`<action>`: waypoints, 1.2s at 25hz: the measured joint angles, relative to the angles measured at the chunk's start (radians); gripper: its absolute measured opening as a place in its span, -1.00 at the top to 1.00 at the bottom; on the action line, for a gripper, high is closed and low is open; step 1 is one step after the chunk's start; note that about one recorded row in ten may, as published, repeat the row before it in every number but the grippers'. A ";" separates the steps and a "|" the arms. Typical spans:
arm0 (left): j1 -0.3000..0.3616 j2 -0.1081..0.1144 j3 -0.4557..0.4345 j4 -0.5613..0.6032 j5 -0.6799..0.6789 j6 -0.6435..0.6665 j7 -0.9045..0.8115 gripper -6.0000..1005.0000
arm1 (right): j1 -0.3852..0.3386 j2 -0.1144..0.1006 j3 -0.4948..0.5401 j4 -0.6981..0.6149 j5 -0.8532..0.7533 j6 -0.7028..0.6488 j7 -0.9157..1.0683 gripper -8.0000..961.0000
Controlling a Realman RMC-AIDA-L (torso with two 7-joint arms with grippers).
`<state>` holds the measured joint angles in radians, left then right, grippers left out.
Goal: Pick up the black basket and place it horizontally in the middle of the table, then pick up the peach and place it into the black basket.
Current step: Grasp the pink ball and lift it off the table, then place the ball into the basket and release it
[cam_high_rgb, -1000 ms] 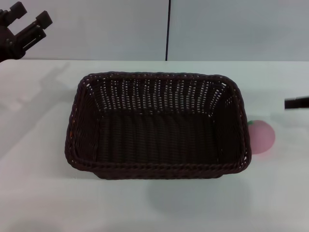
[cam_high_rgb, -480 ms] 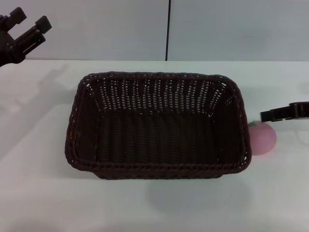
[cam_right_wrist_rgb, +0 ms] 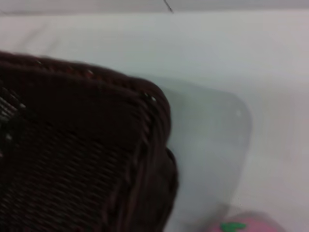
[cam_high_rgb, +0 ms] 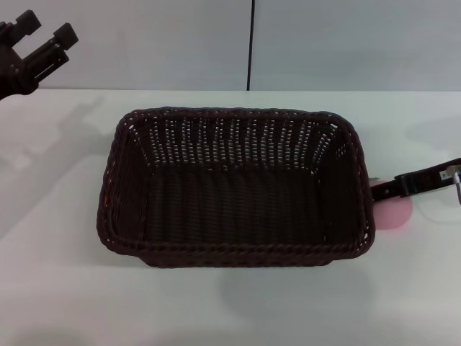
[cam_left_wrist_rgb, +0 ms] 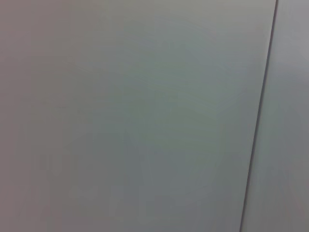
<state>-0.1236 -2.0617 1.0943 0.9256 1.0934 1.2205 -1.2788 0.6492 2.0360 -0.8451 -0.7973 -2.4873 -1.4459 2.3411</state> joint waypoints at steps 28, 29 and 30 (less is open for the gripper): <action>0.000 0.000 0.000 -0.002 -0.001 -0.001 0.000 -0.54 | -0.189 0.038 0.016 -0.631 0.172 -0.171 0.166 0.30; 0.000 0.000 0.000 -0.002 -0.001 -0.001 0.000 -0.54 | -0.192 0.040 -0.009 -0.708 0.176 -0.200 0.203 0.32; 0.000 0.000 0.000 -0.002 -0.001 -0.001 0.000 -0.54 | -0.192 0.040 -0.009 -0.708 0.176 -0.200 0.203 0.34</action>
<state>-0.1239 -2.0617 1.0938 0.9233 1.0920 1.2199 -1.2793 0.4575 2.0761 -0.8542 -1.5052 -2.3114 -1.6458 2.5442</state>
